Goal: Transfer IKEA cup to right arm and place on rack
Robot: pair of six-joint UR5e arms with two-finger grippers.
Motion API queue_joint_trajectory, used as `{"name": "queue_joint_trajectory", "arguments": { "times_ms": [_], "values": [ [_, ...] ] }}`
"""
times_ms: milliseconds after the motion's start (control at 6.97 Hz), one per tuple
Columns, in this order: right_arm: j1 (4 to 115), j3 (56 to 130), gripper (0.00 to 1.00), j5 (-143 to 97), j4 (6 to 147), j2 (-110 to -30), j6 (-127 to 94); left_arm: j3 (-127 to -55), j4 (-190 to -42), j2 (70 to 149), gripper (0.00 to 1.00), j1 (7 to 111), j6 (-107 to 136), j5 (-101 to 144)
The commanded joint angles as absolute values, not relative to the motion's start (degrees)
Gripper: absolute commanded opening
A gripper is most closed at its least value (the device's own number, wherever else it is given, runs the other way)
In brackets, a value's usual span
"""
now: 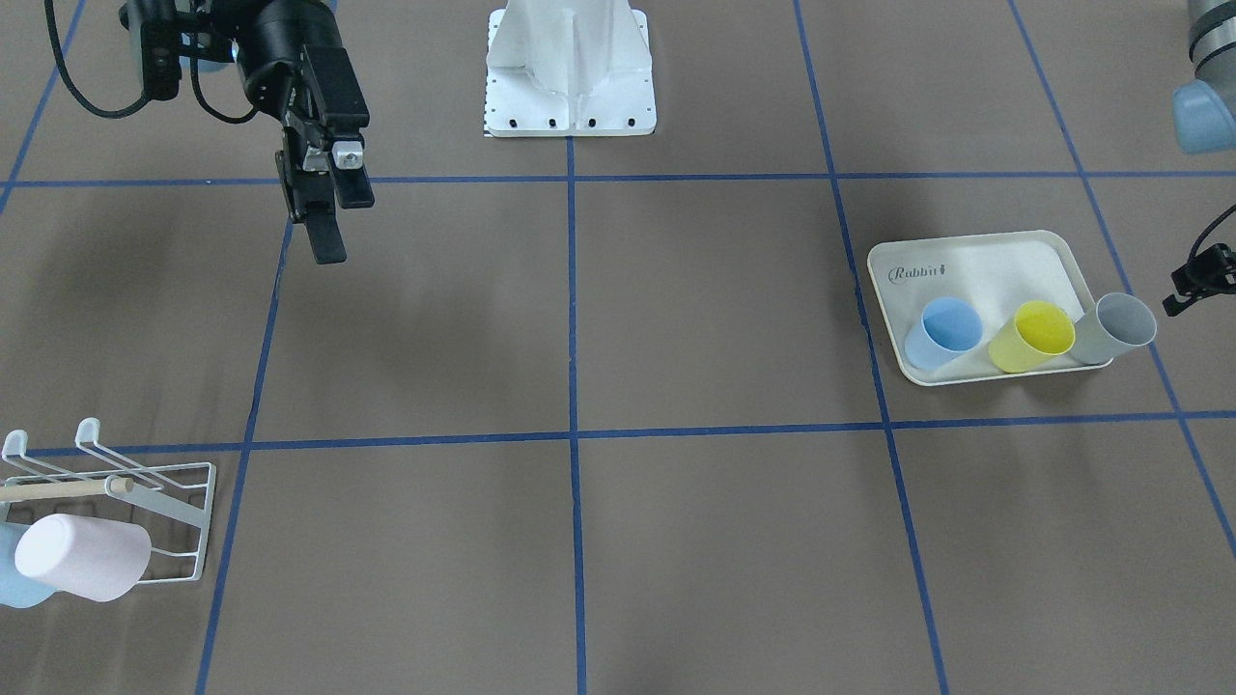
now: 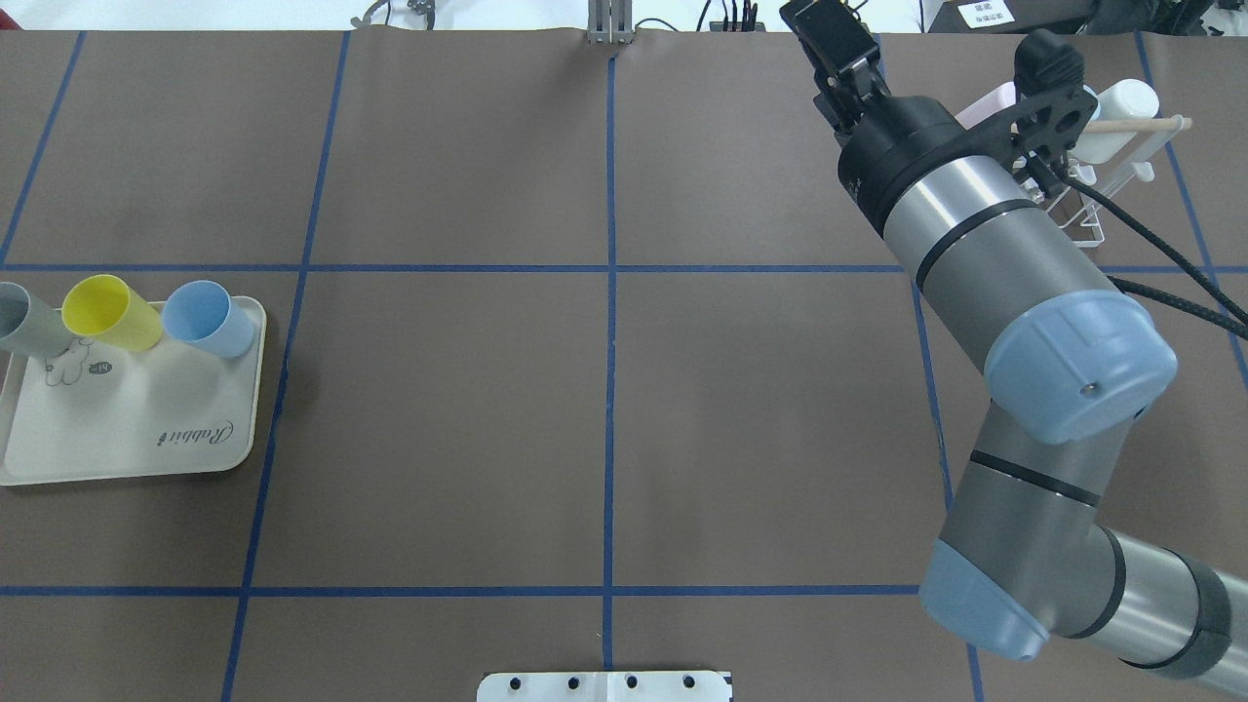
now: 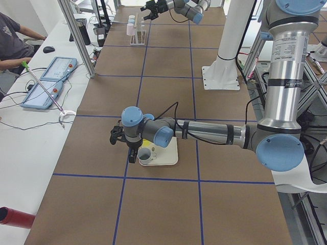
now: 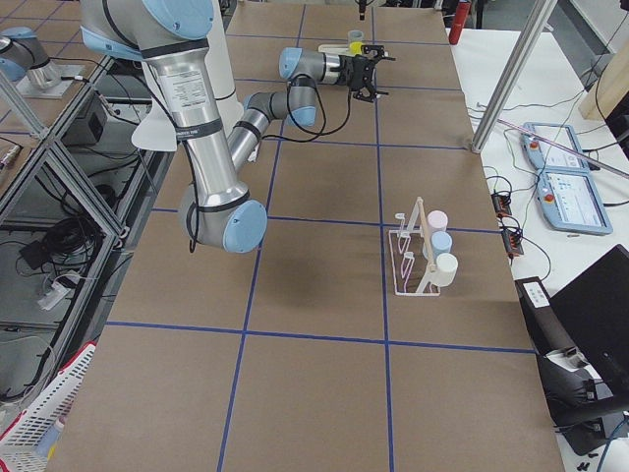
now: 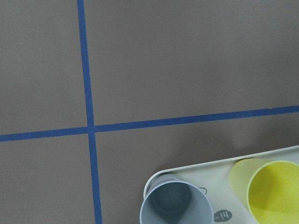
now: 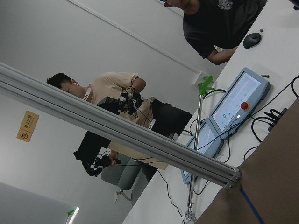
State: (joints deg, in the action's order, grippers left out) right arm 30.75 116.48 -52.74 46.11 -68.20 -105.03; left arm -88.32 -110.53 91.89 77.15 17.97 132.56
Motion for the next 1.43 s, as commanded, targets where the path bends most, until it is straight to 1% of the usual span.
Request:
{"name": "queue_joint_trajectory", "arguments": {
  "times_ms": [0, 1148, 1291],
  "values": [
    [30.1, 116.4, 1.0, -52.8, 44.6, -68.3, -105.0, -83.3, -115.0, 92.5, 1.0, 77.1, 18.6, 132.7],
    [29.3, 116.4, 1.0, -52.6, 44.6, -68.6, -105.0, -82.3, -115.1, 92.4, 0.99, 73.8, 19.5, 132.5],
    [29.4, 116.3, 1.0, -52.6, 44.6, -68.7, -104.9, -82.3, -115.1, 92.4, 0.96, 72.4, 19.5, 132.4]
  ]
}}
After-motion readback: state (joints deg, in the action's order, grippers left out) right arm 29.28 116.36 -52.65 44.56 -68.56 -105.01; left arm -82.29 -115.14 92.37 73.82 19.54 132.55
